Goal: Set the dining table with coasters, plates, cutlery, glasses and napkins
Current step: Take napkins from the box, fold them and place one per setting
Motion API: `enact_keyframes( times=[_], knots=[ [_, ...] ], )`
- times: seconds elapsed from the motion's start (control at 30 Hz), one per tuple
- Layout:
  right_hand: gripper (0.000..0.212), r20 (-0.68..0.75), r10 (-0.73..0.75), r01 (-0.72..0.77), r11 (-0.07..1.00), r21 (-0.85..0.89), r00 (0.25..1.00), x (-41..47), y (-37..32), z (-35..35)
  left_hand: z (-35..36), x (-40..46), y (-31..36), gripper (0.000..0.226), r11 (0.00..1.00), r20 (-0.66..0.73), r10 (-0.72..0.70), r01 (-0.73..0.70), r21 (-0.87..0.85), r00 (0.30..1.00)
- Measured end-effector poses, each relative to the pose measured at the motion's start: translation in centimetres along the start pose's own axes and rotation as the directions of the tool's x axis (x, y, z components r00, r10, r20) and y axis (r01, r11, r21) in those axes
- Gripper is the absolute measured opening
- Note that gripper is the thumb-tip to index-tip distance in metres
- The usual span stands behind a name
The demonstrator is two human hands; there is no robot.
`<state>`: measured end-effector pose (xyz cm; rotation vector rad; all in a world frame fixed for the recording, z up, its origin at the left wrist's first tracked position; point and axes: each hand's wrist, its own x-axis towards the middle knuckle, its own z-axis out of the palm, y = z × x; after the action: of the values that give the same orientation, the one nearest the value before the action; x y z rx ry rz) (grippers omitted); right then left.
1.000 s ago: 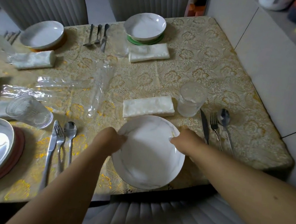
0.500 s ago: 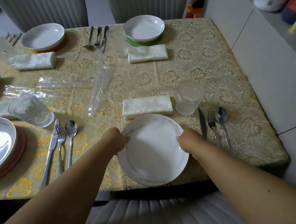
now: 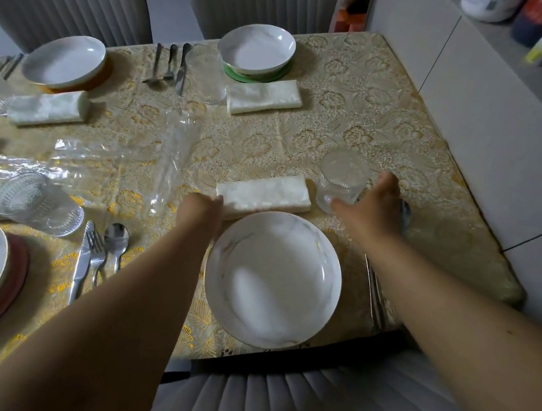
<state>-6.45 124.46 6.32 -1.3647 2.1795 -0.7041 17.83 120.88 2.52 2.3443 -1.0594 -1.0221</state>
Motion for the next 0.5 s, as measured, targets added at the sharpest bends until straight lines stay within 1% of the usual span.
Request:
enact_keyframes(
  times=[0.07,0.13,0.2,0.27,0.37,0.43,0.5],
  knots=[
    [0.102,0.06,-0.026,0.023,0.999,0.049,0.998,1.1,0.0,0.2,0.0,0.2,0.1,0.036,0.999,-0.007,0.0,0.001,0.041,1.0],
    [0.102,0.092,-0.055,0.047,0.995,0.088,0.994,2.1,0.2,0.3,0.2,0.7,-0.1,0.035,0.994,-0.035,0.025,-0.021,0.107,0.999],
    [0.099,0.118,-0.072,0.06,0.993,0.102,0.99,2.7,0.4,0.6,0.3,0.5,-0.3,0.028,0.997,-0.027,0.034,-0.032,0.076,0.999],
    [0.096,0.14,-0.076,0.061,0.992,0.106,0.987,3.0,0.6,0.7,0.3,0.4,-0.4,0.022,0.997,-0.047,0.052,-0.05,0.054,0.998],
    [0.094,0.129,-0.098,0.085,0.991,0.099,0.987,3.0,0.7,0.6,0.5,0.6,-0.5,0.018,0.997,-0.071,0.063,-0.06,0.041,0.996],
    [0.095,0.134,-0.096,0.085,0.993,0.081,0.986,3.0,0.6,0.5,0.5,0.8,-0.5,0.023,0.999,-0.073,0.031,-0.029,0.029,0.997],
    [0.094,0.171,-0.055,0.047,0.998,0.051,0.984,3.1,0.5,-0.1,0.5,0.7,-0.5,0.042,0.998,-0.117,-0.005,0.013,0.065,0.993]
  ],
)
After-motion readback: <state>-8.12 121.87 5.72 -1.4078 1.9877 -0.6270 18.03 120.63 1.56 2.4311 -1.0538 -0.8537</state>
